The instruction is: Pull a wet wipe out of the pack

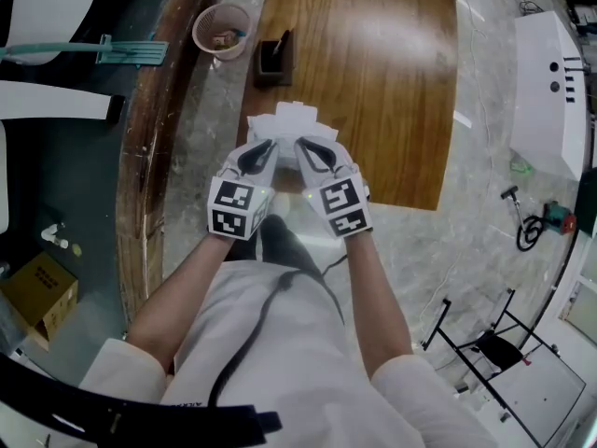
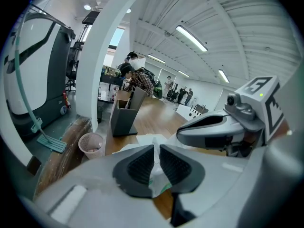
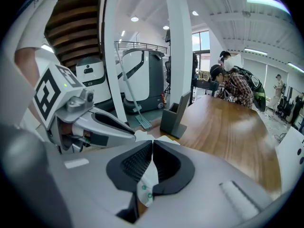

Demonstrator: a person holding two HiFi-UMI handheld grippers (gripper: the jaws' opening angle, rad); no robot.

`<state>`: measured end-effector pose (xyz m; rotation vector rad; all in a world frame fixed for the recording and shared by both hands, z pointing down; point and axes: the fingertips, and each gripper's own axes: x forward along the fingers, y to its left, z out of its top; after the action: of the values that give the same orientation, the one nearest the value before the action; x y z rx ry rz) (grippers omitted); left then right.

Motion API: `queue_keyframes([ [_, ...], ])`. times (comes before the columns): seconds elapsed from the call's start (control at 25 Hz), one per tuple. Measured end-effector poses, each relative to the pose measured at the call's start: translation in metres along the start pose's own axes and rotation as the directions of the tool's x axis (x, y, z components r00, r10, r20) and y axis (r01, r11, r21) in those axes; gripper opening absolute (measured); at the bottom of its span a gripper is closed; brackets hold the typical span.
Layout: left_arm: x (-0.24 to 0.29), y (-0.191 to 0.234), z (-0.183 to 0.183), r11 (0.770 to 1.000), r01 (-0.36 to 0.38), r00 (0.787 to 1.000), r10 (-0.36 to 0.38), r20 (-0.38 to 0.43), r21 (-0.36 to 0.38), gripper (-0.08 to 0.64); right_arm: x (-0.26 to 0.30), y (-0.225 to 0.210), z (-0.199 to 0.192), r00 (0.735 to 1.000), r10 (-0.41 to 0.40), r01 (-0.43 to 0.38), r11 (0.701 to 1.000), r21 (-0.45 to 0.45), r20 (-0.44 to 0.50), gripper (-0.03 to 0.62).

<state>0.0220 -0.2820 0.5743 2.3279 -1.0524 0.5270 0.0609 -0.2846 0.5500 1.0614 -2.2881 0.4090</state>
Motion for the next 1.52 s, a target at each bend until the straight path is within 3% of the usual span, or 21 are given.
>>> queue_keyframes([
  [0.68, -0.017, -0.016, 0.019, 0.997, 0.026, 0.999, -0.028, 0.029, 0.07, 0.046, -0.033, 0.003, 0.027, 0.991, -0.066, 0.064, 0.998, 0.019, 0.116, 0.015],
  [1.52, -0.057, -0.037, 0.065, 0.992, 0.014, 0.99, -0.032, 0.14, 0.125, 0.04, -0.1, -0.003, 0.056, 0.941, -0.179, 0.15, 0.981, 0.122, 0.286, 0.014],
])
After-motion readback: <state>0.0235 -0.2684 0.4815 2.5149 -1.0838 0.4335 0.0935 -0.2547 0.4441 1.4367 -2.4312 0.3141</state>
